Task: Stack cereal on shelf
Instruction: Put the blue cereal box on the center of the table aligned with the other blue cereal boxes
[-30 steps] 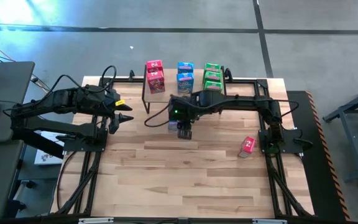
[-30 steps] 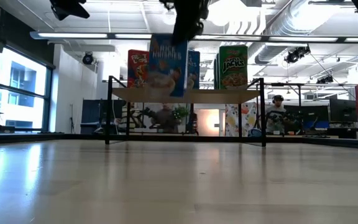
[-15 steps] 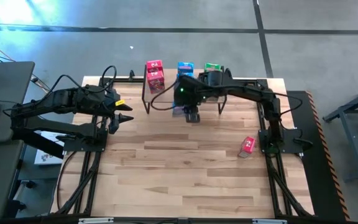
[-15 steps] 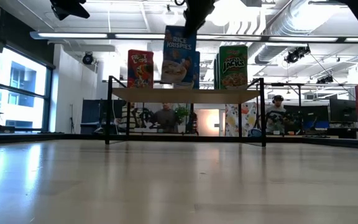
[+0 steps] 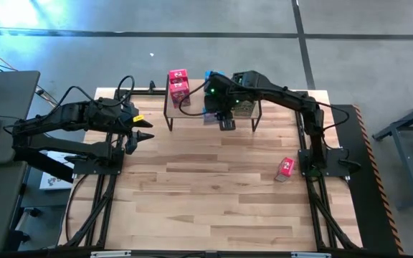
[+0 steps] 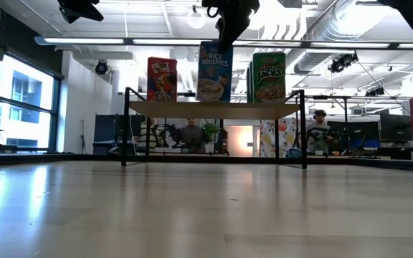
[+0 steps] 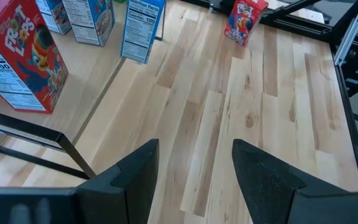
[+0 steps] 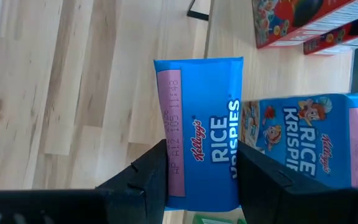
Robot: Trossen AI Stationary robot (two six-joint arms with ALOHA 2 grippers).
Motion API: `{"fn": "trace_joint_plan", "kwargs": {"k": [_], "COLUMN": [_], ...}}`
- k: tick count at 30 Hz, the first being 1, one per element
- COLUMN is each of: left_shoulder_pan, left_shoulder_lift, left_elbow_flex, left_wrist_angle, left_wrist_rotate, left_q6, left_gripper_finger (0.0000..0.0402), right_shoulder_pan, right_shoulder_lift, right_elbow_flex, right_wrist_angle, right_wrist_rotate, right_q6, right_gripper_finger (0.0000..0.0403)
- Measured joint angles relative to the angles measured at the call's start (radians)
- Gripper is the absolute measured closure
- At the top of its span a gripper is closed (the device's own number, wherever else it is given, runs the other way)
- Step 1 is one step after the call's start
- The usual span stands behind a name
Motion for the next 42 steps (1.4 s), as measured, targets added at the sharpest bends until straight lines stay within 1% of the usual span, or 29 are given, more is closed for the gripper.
{"fn": "trace_joint_plan", "kwargs": {"k": [6, 16, 27, 38, 42], "left_shoulder_pan": [0.0, 0.0, 0.0, 0.0, 0.0], "left_shoulder_lift": [0.0, 0.0, 0.0, 0.0, 0.0], "left_elbow_flex": [0.0, 0.0, 0.0, 0.0, 0.0], "left_wrist_angle": [0.0, 0.0, 0.0, 0.0, 0.0], "left_wrist_rotate": [0.0, 0.0, 0.0, 0.0, 0.0], "left_q6": [0.0, 0.0, 0.0, 0.0, 0.0], "left_gripper_finger": [0.0206, 0.0206, 0.0206, 0.0206, 0.0206], "right_shoulder_pan": [-0.022, -0.063, -0.095, -0.104, -0.105], "right_shoulder_lift": [0.0, -0.001, -0.009, -0.01, -0.01], "right_elbow_flex": [0.0, 0.0, 0.0, -0.001, -0.001], "right_wrist_angle": [-0.007, -0.019, -0.003, 0.052, 0.041], "right_wrist_rotate": [0.012, -0.003, 0.011, -0.054, -0.052], "right_q6": [0.0, -0.001, -0.053, -0.064, -0.063], "right_gripper_finger": [0.0253, 0.0253, 0.0254, 0.0253, 0.0253]}}
